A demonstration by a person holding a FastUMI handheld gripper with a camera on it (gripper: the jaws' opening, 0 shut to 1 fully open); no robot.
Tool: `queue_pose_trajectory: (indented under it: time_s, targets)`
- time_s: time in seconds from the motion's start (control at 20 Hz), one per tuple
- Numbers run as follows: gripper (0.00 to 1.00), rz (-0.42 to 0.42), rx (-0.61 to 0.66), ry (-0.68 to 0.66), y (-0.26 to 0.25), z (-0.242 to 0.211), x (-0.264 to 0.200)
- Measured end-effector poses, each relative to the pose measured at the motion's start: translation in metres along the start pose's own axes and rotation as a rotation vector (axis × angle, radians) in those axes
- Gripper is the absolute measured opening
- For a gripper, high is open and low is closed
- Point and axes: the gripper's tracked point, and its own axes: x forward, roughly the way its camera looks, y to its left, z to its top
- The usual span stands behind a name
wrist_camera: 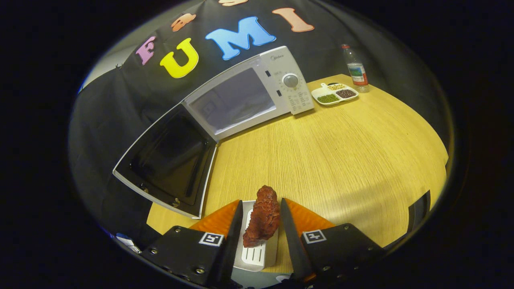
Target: Open the microwave, put the food inside, and close the microwave door.
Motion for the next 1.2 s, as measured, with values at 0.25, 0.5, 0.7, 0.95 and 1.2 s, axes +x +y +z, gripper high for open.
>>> queue_pose_trajectory:
  time_s: [0.25, 0.5, 0.7, 0.95, 1.2]
  targets:
    - [0.57, -0.017, 0.032, 0.056, -0.006, -0.009, 0.027]
    - [0.18, 0.025, 0.020, 0.007, 0.008, -0.004, 0.022]
    - [0.07, 0.070, -0.057, 0.002, 0.030, -0.004, 0.022]
    - [0.07, 0.072, -0.082, -0.048, 0.048, 0.021, 0.013]
    - [0.07, 0.117, -0.057, -0.128, 0.067, 0.069, 0.012]
